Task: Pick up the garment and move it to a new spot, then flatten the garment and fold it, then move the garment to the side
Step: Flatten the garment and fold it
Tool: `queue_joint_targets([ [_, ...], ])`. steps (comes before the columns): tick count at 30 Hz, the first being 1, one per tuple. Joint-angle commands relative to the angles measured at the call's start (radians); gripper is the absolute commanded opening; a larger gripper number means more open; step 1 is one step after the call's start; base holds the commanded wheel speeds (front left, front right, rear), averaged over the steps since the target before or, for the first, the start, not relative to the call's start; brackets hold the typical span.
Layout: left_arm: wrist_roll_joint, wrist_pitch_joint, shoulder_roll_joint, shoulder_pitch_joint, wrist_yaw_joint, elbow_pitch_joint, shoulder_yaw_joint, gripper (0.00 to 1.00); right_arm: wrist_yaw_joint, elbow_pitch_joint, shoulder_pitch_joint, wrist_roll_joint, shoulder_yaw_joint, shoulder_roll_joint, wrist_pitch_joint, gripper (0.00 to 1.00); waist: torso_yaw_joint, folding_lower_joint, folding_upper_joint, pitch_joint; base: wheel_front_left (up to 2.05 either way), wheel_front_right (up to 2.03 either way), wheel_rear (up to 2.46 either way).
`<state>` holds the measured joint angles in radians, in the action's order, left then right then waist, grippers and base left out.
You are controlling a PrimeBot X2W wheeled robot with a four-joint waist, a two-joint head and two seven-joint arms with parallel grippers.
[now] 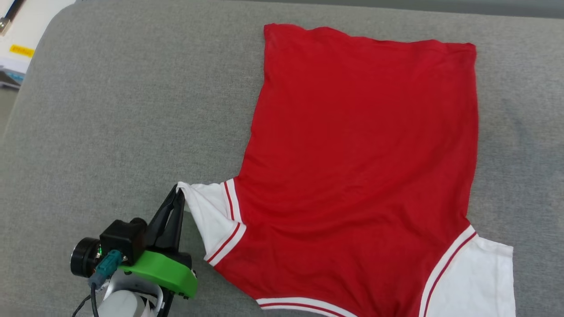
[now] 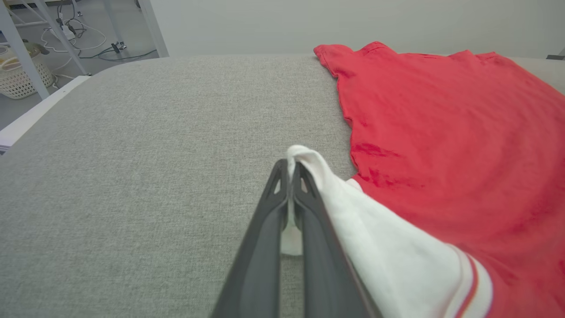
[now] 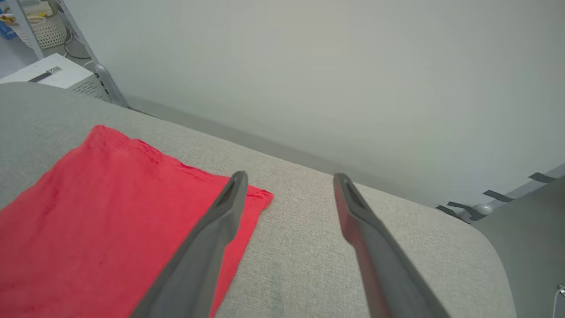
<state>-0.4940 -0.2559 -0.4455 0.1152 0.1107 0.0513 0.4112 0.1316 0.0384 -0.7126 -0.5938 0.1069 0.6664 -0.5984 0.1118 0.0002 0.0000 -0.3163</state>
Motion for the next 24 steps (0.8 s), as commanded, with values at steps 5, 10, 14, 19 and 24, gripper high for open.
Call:
queue_joint_targets([
  [5,0.041,-0.006,0.038,0.024,-0.008,-0.042,-0.014,0.0,-0.001,0.172,-0.178,-0.071,0.097,0.011,-0.208,1.0,0.1,-0.0002,0.0,-0.128,0.0,0.0,0.0],
  [10,0.078,-0.006,0.067,0.053,-0.018,-0.069,-0.028,0.0,-0.001,0.304,-0.311,-0.063,0.163,0.008,-0.357,1.0,0.13,-0.0002,0.0,-0.191,0.0,0.0,0.0],
  [14,0.1,-0.006,0.091,0.063,-0.031,-0.085,-0.036,0.0,-0.001,0.39,-0.388,-0.034,0.184,-0.015,-0.407,1.0,0.147,-0.0002,0.0,-0.234,0.0,0.0,0.0],
  [19,0.131,-0.006,0.118,0.079,-0.051,-0.102,-0.043,0.0,-0.001,0.483,-0.445,0.026,0.211,-0.041,-0.398,1.0,0.169,-0.0002,0.0,-0.286,0.0,0.0,0.0],
  [24,0.154,-0.006,0.138,0.088,-0.062,-0.106,-0.055,0.0,-0.001,0.565,-0.437,0.054,0.235,-0.067,-0.379,1.0,0.174,-0.0002,0.0,-0.31,0.0,0.0,0.0],
])
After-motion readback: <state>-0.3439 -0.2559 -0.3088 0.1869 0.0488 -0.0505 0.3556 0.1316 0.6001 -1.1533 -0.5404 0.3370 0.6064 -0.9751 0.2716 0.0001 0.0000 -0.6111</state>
